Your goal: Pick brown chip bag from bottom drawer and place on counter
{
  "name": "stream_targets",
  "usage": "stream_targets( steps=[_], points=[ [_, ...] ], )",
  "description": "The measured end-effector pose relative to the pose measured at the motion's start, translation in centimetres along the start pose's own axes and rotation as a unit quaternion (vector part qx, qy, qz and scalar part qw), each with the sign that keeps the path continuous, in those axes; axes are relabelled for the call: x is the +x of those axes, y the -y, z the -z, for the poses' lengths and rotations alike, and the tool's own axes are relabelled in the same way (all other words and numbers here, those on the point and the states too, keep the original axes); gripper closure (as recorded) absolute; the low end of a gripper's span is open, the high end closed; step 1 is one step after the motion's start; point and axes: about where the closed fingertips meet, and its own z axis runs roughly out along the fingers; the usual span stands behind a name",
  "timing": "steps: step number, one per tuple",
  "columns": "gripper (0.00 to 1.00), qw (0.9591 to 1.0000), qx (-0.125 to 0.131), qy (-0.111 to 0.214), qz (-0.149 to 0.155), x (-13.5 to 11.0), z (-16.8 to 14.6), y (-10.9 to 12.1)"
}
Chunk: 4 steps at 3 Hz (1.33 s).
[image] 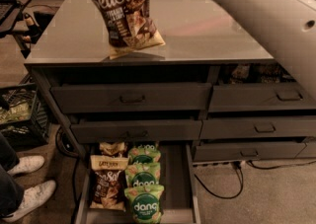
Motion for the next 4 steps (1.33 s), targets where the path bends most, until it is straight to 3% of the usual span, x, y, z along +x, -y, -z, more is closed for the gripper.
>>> stream_targets(
  steps=[2,3,4],
  points=[
    [1.0,0.9998,-0.012,-0.015,-0.008,3.5,-5.2,4.7],
    [1.0,0.9989,-0.043,-0.004,-0.018,5.2,-8.8,4.1],
    [0.82,0.9991,-0.037,-0.002,-0.022,5.4,-8.7,5.0]
  ],
)
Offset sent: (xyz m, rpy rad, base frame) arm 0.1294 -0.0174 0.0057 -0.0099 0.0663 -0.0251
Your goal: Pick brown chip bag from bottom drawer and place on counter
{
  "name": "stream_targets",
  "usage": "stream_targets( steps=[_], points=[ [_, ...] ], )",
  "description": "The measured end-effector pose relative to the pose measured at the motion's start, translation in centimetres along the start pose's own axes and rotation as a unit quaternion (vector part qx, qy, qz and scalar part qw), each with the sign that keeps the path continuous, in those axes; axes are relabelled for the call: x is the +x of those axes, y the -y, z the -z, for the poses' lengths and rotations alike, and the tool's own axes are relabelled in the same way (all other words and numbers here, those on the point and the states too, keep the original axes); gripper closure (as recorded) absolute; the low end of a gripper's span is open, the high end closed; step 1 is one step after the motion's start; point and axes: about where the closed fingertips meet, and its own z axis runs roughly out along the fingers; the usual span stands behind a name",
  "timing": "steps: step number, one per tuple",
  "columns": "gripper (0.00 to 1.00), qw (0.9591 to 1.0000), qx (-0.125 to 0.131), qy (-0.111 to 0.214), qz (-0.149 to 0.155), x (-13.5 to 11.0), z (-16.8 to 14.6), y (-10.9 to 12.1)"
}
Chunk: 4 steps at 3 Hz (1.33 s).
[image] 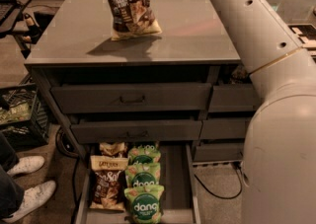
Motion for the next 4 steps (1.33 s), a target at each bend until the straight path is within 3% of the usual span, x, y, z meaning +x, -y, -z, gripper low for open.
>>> stream_targets(
  steps=[3,4],
  points=[
    [0.13,1.0,0.0,0.0,0.0,-0.01,-0.02,-0.04],
    [0.0,1.0,0.0,0.0,0.0,-0.01,-0.04,-0.05]
  ],
)
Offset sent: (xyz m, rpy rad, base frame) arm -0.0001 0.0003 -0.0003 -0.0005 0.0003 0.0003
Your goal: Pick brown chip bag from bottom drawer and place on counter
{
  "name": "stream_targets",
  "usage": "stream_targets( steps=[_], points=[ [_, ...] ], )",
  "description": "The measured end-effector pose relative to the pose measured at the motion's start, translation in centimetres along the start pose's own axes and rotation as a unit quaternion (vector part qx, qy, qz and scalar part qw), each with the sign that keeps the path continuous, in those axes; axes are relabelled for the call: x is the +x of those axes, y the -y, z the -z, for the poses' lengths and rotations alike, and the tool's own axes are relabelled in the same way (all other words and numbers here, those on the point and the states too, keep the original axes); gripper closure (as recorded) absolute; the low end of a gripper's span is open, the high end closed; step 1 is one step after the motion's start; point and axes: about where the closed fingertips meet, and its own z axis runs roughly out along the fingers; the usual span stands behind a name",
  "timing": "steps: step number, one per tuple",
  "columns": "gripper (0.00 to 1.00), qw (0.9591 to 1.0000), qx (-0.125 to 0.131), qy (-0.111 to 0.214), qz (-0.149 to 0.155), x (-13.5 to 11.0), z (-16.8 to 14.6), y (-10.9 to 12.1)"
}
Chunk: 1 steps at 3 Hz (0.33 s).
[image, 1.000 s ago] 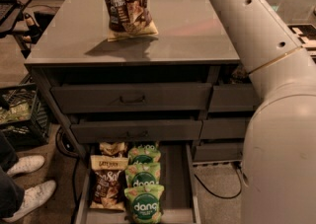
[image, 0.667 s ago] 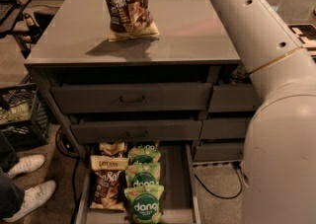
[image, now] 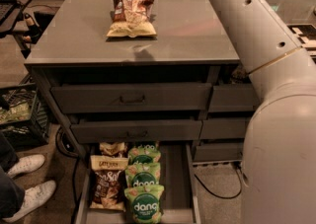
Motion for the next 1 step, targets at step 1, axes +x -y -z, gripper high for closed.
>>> stream_targets(
  steps=[1],
  points=[
    [0.0,1.0,0.0,0.0,0.0,0.0,0.0,0.0]
  ],
)
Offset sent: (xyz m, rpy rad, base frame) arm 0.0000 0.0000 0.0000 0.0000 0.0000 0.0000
